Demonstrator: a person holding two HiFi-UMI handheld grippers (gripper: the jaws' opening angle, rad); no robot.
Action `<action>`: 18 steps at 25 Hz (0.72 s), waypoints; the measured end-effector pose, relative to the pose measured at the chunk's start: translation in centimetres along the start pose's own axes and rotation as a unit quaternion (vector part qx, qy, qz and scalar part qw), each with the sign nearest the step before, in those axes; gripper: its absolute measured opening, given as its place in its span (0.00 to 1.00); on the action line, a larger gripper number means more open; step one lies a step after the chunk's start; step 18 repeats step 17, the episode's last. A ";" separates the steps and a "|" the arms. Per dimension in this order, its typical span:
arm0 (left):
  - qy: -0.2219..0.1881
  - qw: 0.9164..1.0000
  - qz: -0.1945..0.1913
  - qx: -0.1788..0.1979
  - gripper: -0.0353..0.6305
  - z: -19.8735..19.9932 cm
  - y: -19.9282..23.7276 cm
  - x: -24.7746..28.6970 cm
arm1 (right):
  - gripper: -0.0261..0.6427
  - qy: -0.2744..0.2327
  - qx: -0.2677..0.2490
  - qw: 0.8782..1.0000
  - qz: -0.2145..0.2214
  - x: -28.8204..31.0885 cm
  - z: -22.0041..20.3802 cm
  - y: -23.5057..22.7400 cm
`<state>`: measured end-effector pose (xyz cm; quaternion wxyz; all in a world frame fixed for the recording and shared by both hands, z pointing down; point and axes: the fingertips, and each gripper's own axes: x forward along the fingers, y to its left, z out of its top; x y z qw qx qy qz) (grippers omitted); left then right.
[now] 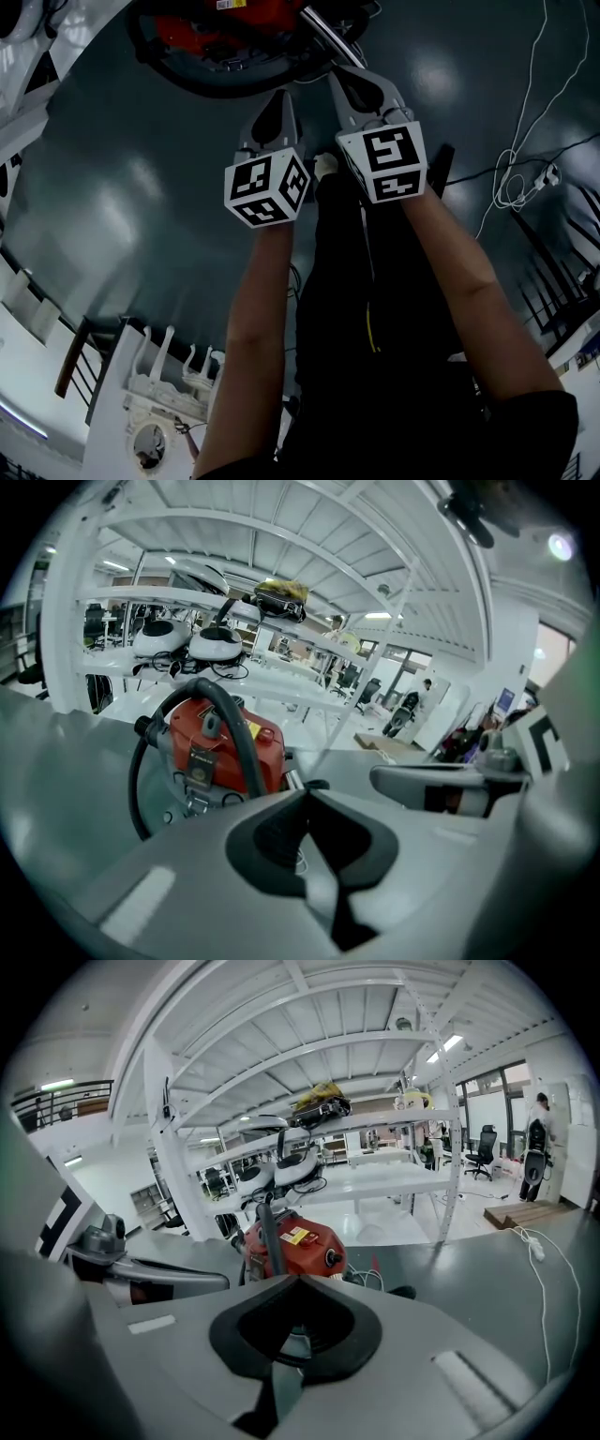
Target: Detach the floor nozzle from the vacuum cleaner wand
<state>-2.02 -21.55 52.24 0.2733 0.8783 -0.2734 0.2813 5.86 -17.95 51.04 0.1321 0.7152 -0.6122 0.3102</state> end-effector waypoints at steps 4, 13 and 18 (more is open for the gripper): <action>0.004 1.000 -0.002 0.000 0.07 -0.2 0.1 0.5 | 0.03 0.001 0.001 1.000 0.000 0.3 0.0 -0.2; 0.007 1.000 -0.002 -0.006 0.07 -0.1 0.8 1.3 | 0.03 0.005 0.004 1.000 0.001 1.1 -0.1 -0.2; 0.003 1.000 -0.009 -0.010 0.07 0.2 0.8 1.8 | 0.03 0.005 0.010 1.000 0.003 1.6 0.0 -0.4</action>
